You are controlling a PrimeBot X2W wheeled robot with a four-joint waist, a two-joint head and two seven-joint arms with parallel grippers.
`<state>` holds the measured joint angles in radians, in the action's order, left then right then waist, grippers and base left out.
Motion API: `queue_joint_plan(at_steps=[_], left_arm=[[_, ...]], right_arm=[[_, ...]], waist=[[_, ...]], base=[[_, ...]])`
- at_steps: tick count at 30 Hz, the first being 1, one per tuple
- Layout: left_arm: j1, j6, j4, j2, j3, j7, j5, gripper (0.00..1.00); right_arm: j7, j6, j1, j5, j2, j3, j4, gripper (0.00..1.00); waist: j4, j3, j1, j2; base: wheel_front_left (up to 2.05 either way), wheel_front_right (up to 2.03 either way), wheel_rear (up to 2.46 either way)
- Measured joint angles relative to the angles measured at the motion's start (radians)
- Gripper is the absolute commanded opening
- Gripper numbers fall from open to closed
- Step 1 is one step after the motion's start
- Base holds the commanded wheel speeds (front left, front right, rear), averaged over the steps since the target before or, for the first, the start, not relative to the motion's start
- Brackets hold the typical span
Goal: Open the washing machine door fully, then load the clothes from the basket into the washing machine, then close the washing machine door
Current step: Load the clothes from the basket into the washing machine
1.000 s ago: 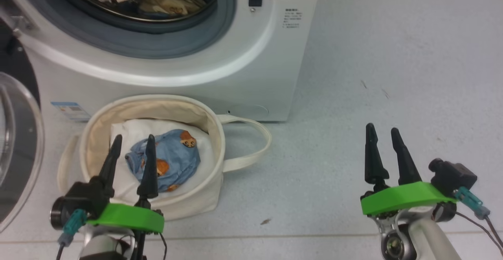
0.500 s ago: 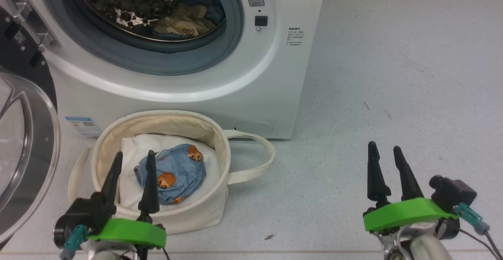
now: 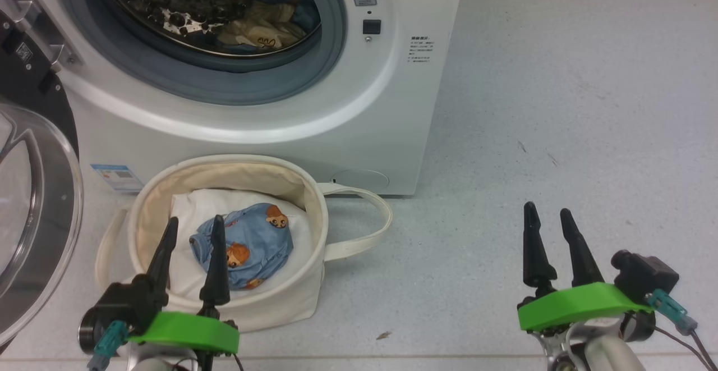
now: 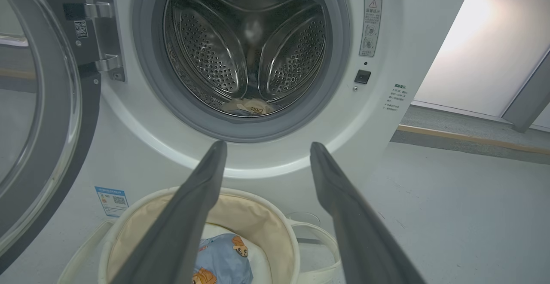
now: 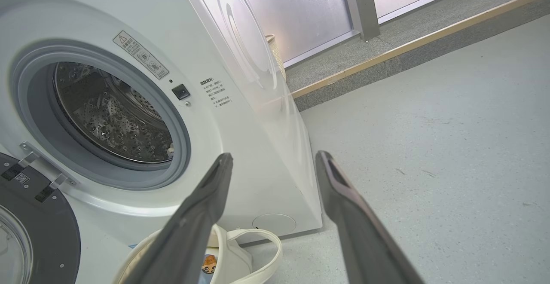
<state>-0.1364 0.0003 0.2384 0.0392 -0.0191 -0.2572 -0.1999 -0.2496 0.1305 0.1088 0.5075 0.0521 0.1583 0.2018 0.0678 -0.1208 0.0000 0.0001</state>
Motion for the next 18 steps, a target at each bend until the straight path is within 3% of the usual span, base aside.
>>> queue_joint_plan(at_steps=[18], left_arm=[[0.001,0.01,0.021,0.0,-0.024,0.0,-0.016,1.0]], right_arm=[[0.0,0.0,-0.01,-0.012,0.0,0.007,0.007,1.0]], waist=[[0.004,0.022,0.0,0.0]], base=[[0.0,0.0,0.0]])
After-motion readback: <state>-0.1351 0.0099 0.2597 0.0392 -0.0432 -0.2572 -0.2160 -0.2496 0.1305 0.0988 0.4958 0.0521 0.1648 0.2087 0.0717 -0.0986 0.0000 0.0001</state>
